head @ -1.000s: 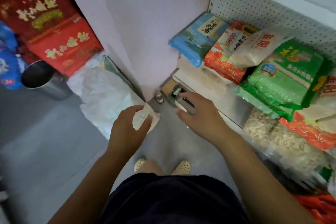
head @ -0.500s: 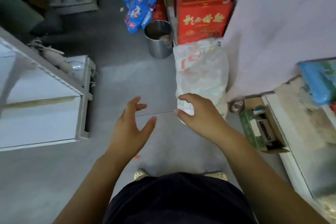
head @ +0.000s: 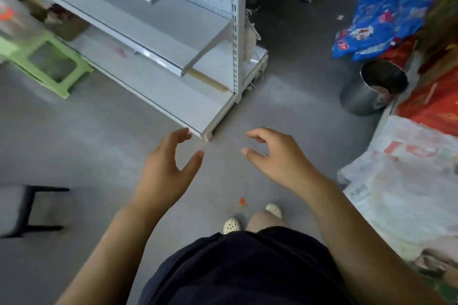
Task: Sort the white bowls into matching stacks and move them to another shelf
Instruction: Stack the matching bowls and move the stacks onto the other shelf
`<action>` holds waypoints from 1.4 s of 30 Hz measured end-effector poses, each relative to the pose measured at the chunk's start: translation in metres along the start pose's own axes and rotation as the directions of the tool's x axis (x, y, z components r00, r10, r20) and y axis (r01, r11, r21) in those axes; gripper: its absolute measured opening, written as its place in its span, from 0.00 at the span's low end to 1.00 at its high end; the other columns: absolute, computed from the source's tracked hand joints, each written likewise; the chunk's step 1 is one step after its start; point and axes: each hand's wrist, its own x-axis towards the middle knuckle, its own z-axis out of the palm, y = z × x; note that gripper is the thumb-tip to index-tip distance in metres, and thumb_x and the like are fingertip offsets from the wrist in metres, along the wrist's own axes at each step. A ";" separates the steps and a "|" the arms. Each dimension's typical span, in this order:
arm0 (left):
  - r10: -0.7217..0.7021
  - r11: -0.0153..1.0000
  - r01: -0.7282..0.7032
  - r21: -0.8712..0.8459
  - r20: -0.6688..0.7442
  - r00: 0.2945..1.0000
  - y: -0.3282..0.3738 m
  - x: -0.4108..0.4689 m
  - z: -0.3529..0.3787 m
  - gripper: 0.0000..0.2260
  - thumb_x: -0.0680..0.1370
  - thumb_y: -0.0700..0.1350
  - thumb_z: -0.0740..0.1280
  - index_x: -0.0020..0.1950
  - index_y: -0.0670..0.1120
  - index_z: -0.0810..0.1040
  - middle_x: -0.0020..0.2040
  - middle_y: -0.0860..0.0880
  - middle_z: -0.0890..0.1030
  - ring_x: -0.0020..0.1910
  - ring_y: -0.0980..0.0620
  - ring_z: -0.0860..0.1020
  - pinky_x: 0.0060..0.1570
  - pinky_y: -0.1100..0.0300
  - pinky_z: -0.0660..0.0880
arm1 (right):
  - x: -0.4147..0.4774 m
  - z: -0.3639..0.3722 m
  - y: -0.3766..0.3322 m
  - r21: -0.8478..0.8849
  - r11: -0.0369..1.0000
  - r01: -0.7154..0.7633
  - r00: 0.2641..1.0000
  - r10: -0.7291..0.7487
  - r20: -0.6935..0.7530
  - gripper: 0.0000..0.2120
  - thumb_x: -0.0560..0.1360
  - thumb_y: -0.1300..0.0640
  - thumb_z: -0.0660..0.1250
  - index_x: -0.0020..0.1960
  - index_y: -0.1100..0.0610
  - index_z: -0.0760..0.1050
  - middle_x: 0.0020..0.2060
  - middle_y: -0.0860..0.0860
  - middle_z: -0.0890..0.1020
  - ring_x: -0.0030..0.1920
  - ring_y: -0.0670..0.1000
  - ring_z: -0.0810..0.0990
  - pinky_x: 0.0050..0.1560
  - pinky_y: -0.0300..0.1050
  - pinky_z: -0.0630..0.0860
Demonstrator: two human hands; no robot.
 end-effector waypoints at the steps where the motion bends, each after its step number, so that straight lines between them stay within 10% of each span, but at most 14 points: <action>1: -0.045 0.999 0.045 -0.014 -0.025 0.999 -0.010 -0.002 -0.006 0.23 0.80 0.55 0.69 0.73 0.50 0.72 0.68 0.55 0.78 0.67 0.53 0.75 0.64 0.60 0.68 | 0.011 0.007 -0.008 -0.008 1.000 0.019 0.999 -0.019 0.035 0.20 0.78 0.52 0.72 0.68 0.55 0.77 0.65 0.49 0.81 0.66 0.46 0.77 0.59 0.29 0.65; 12: -0.446 0.895 0.428 -0.125 -0.280 0.850 -0.097 0.033 -0.078 0.21 0.80 0.55 0.69 0.71 0.52 0.74 0.69 0.57 0.77 0.70 0.55 0.74 0.65 0.60 0.67 | 0.170 0.078 -0.119 -0.028 0.949 0.314 0.892 -0.285 0.352 0.20 0.78 0.48 0.72 0.68 0.51 0.76 0.65 0.43 0.78 0.66 0.43 0.75 0.62 0.33 0.66; 31: -0.684 0.706 0.697 -0.125 -0.376 0.625 -0.221 0.132 -0.201 0.22 0.81 0.54 0.67 0.74 0.49 0.72 0.72 0.52 0.75 0.73 0.51 0.70 0.69 0.55 0.67 | 0.368 0.202 -0.310 -0.016 0.826 0.563 0.646 -0.428 0.632 0.21 0.79 0.47 0.70 0.70 0.46 0.74 0.65 0.40 0.76 0.64 0.40 0.73 0.66 0.38 0.69; 42: -0.496 0.847 0.532 -0.004 -0.366 0.788 -0.355 0.208 -0.376 0.22 0.80 0.56 0.67 0.73 0.50 0.73 0.70 0.54 0.76 0.71 0.53 0.72 0.67 0.57 0.70 | 0.435 0.296 -0.456 0.126 0.872 0.472 0.774 -0.479 0.414 0.28 0.77 0.47 0.72 0.75 0.44 0.67 0.69 0.40 0.75 0.67 0.37 0.73 0.70 0.41 0.70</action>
